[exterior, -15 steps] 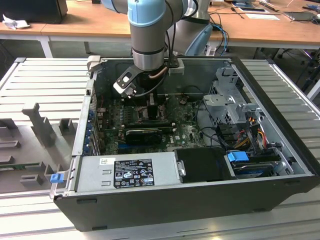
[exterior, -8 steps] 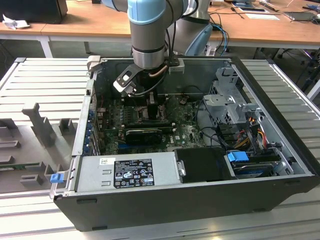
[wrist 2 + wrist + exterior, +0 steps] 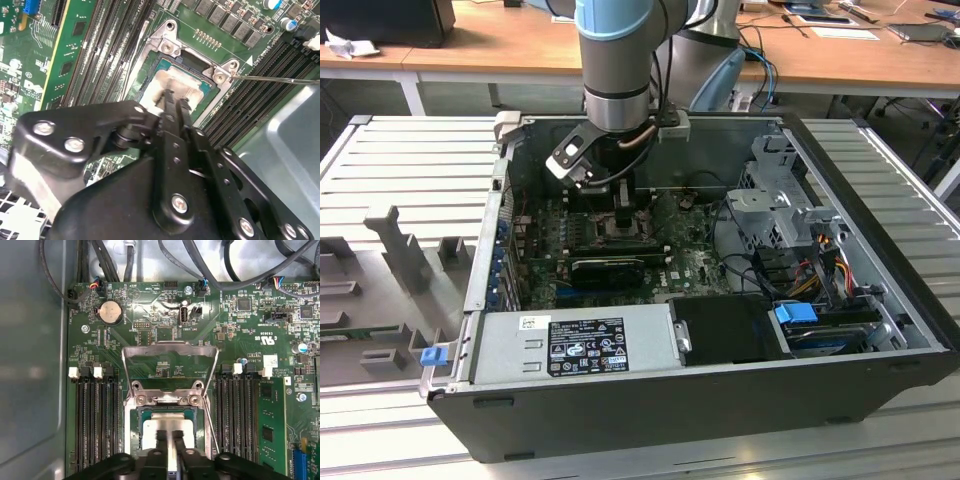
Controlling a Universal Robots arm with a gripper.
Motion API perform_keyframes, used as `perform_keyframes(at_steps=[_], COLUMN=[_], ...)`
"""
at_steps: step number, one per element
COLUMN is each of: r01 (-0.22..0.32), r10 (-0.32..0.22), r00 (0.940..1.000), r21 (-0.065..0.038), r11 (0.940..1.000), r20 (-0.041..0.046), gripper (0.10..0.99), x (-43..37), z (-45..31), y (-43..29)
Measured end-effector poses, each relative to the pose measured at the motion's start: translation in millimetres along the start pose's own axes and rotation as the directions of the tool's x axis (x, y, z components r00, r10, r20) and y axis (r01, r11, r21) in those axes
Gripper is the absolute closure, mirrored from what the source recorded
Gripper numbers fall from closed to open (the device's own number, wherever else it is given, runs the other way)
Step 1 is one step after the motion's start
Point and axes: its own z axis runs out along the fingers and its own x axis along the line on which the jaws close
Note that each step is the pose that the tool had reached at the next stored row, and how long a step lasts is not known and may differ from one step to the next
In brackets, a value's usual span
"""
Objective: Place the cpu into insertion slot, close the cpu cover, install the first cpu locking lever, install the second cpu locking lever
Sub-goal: 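Place the cpu into insertion slot, then close the cpu cover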
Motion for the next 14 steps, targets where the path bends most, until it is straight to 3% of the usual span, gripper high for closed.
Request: perform_keyframes(at_steps=[1,14], r01=[0.000,0.000], r10=[0.000,0.000], r00=[1.0000,1.0000], r21=[0.000,0.000], r11=[1.0000,1.0000], r20=[-0.0001,0.0000], gripper=[0.980,0.980], x=[0.0,0.0], z=[-0.5,-3.9], y=[0.1,1.0])
